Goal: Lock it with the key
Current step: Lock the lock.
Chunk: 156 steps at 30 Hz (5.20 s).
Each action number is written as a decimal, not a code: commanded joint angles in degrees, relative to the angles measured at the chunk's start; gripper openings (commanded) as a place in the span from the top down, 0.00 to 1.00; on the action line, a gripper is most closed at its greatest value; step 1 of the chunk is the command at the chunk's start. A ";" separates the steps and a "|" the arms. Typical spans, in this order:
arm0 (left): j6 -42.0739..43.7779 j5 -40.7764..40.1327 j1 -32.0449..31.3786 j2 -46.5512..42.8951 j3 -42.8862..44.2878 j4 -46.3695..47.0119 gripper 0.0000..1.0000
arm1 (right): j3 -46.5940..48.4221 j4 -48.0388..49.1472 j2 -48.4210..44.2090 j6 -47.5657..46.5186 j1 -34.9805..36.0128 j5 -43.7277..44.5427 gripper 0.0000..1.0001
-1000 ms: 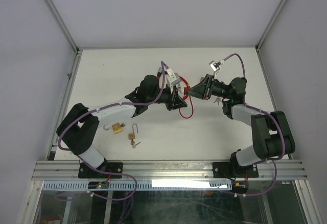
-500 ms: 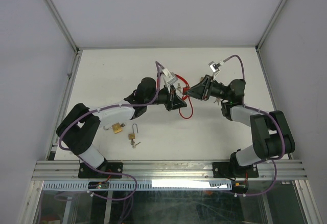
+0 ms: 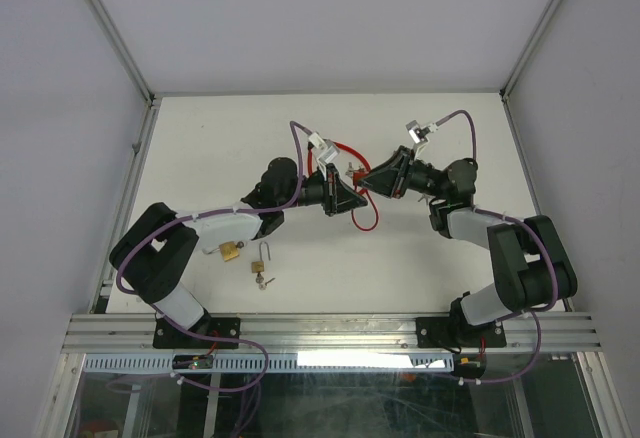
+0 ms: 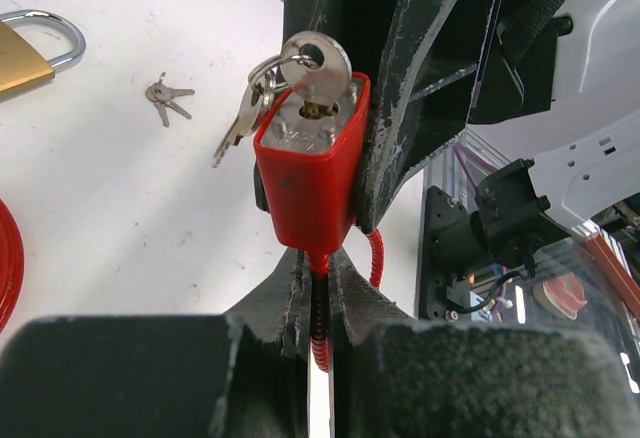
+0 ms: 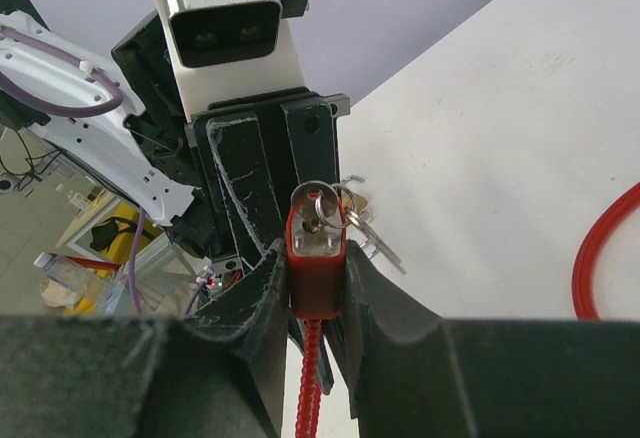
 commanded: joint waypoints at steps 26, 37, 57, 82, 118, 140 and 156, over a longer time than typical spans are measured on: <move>23.57 -2.87 0.38 -5.29 -7.22 13.30 1.00 | 12.55 -55.62 -11.21 -57.59 3.70 -5.55 0.75; 23.98 -1.98 0.42 -5.26 -9.15 14.91 1.00 | 15.48 -59.25 -12.08 -53.84 2.40 -5.96 0.56; 33.93 -13.82 -2.03 -7.39 -6.20 -5.75 1.00 | 39.94 -106.42 -10.59 -66.88 2.20 4.37 0.41; 33.70 -14.43 -3.48 -6.05 -2.80 -9.87 1.00 | 42.78 -106.05 -4.25 -63.89 13.54 24.12 0.66; 35.94 -5.53 -3.37 -6.76 -1.93 -14.68 1.00 | 44.83 -115.92 -5.45 -86.33 8.96 7.68 0.79; 35.67 -5.63 -3.33 -6.05 -1.42 -15.04 1.00 | 47.95 -117.80 0.79 -74.16 9.93 12.91 0.69; 36.14 -4.58 -3.28 -5.87 -1.29 -15.90 1.00 | 49.83 -123.88 1.79 -81.68 11.86 14.30 1.00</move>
